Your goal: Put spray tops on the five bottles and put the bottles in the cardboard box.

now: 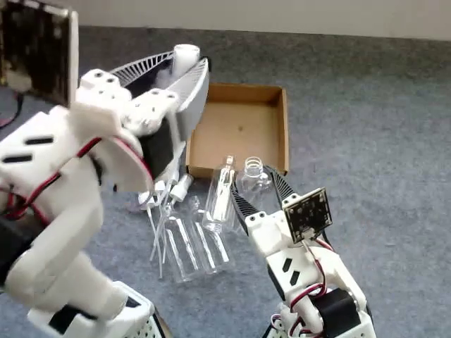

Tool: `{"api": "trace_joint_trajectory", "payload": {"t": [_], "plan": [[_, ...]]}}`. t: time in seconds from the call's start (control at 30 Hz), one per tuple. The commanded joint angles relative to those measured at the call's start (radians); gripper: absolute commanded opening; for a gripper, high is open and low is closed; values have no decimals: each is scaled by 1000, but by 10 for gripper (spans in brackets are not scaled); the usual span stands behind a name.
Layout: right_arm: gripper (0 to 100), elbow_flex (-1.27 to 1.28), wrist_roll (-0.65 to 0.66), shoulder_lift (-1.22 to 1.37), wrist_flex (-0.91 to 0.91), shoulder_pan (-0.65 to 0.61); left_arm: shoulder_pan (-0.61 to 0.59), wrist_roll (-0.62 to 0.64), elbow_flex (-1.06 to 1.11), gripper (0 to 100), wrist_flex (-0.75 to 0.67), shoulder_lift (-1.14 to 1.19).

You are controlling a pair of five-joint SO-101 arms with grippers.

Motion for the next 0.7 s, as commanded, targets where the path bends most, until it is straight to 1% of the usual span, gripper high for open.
{"api": "trace_joint_trajectory", "payload": {"t": [0.0, 0.1, 0.17, 0.23, 0.27, 0.33, 0.47, 0.6, 0.67], "plan": [[5, -8, -8, -12, -25, -7, 12, -103, 105, 4, 9, -163], [5, -8, -8, -12, -24, -7, -70, -143, 295, 4, 8, -321], [5, -8, -8, -12, -24, -7, -124, -155, 476, 4, 6, -443], [5, -8, -8, -13, -24, -7, -148, -172, 680, 4, -3, -564], [5, -8, -8, -12, -25, -8, -150, -170, 782, 4, -48, -619], [5, -8, -9, -12, -25, -8, -154, -166, 984, 4, -189, -711], [5, -8, -9, -15, -25, -8, -140, -163, 1319, 4, -580, -797], [5, -8, -9, -15, -27, -8, -48, -163, 1489, 4, -985, -760], [5, -8, -9, -16, -28, -8, 15, -163, 1504, 5, -1123, -727]]}}
